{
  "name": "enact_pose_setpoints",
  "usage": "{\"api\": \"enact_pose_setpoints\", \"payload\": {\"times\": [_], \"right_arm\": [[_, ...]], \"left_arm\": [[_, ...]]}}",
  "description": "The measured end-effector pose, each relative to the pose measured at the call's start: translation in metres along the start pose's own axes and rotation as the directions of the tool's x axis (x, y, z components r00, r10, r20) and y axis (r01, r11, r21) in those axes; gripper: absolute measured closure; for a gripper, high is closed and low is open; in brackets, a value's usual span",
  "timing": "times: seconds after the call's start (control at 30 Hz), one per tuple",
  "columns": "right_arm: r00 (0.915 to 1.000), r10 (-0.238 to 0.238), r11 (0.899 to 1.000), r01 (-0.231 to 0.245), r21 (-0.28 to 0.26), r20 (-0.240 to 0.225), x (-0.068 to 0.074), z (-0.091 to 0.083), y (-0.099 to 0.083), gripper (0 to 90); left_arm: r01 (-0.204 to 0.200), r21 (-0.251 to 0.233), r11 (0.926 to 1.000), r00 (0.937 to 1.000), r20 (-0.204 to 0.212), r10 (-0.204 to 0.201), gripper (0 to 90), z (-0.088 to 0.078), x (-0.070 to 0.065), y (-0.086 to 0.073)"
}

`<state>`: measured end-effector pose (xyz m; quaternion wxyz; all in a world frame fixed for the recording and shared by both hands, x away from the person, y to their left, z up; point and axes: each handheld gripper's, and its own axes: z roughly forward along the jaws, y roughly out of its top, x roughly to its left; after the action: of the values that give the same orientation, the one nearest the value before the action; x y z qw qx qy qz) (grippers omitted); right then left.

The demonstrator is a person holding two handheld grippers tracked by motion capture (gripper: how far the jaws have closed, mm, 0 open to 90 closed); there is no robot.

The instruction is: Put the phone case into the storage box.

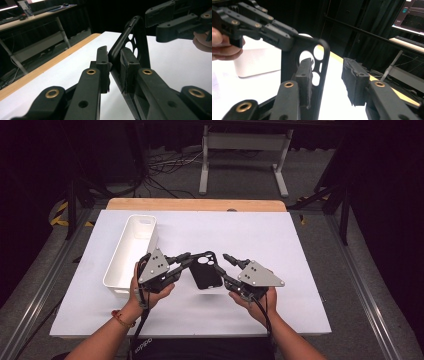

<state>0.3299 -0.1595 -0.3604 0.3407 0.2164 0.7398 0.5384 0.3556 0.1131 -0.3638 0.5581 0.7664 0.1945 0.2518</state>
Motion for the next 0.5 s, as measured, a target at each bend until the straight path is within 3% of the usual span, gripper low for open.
{"api": "enact_pose_setpoints", "payload": {"times": [0.5], "right_arm": [[0.9996, -0.021, 0.999, 0.021, 0.031, 0.019, -0.004, -0.020, -0.020, 39.2]], "left_arm": [[-0.010, -0.014, 0.9999, 0.9996, -0.027, 0.009, 79.9, -0.009, 0.008, 0.003]]}}
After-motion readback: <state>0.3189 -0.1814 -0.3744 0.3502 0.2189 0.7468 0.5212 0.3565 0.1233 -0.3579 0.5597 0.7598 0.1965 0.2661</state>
